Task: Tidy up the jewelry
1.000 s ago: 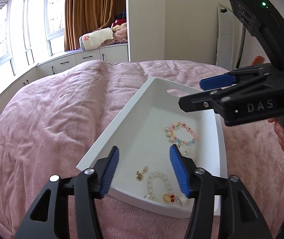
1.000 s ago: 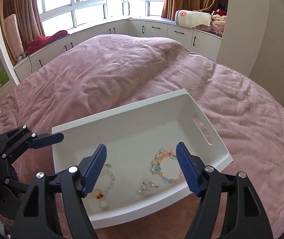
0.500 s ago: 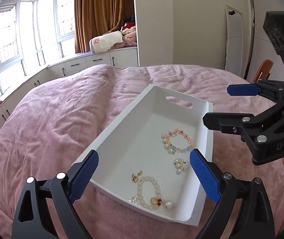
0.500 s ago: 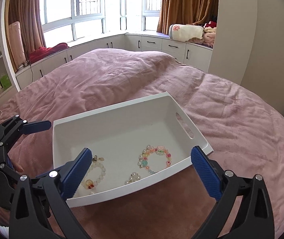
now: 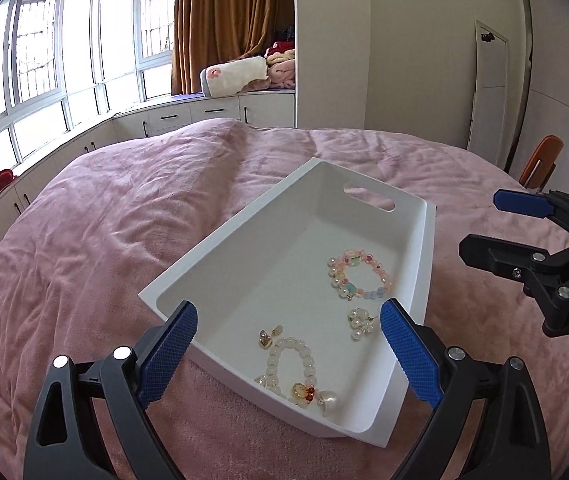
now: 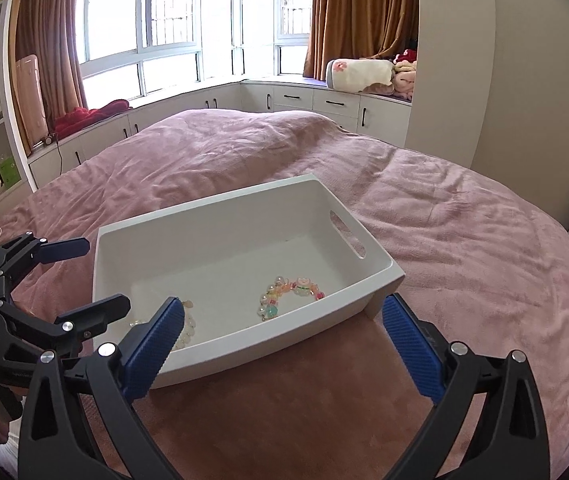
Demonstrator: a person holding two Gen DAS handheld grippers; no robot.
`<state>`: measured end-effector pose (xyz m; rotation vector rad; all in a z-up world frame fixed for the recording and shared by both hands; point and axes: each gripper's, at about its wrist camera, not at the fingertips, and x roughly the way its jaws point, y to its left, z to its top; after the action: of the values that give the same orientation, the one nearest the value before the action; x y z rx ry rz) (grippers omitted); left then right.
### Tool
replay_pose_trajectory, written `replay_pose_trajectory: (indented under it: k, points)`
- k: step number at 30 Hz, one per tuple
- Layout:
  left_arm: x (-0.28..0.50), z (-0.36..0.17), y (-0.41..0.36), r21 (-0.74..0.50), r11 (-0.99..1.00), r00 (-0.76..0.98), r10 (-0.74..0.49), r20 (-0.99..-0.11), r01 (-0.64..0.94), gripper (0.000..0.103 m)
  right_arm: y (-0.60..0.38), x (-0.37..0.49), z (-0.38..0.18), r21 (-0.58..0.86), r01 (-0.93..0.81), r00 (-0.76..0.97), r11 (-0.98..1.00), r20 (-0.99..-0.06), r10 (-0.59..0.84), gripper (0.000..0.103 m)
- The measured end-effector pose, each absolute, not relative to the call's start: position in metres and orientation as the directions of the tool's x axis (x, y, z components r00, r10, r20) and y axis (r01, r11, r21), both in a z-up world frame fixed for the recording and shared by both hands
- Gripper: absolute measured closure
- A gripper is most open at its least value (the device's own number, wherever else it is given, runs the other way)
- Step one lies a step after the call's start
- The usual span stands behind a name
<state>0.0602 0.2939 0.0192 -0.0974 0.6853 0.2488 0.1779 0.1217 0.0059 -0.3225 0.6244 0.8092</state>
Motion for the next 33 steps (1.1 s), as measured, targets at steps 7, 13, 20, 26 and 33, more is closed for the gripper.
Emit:
replay_pose_trajectory:
  k: [7,13,20,26,33]
  points:
    - [0.056,0.017,0.285,0.038,0.968,0.76,0.217,-0.612,-0.246,0.009,0.119,0.175,0.002,-0.049,-0.754,0.534,0.655,-0.626,0.567,0.005]
    - [0.053,0.018,0.287,0.041,0.963,0.768,0.237,-0.595,-0.265,0.009,0.119,0.17,0.003,-0.058,-0.755,0.554,0.653,-0.59,0.587,0.005]
    - [0.051,0.019,0.291,0.024,0.961,0.77,0.236,-0.593,-0.277,0.009,0.126,0.167,-0.001,-0.052,-0.761,0.548,0.646,-0.584,0.599,0.005]
    - [0.052,0.018,0.292,0.02,0.962,0.77,0.23,-0.596,-0.272,0.009,0.131,0.163,-0.001,-0.058,-0.767,0.545,0.639,-0.583,0.602,0.005]
    - [0.052,0.018,0.292,0.019,0.963,0.771,0.228,-0.595,-0.27,0.009,0.135,0.161,0.001,-0.066,-0.769,0.547,0.636,-0.583,0.601,0.005]
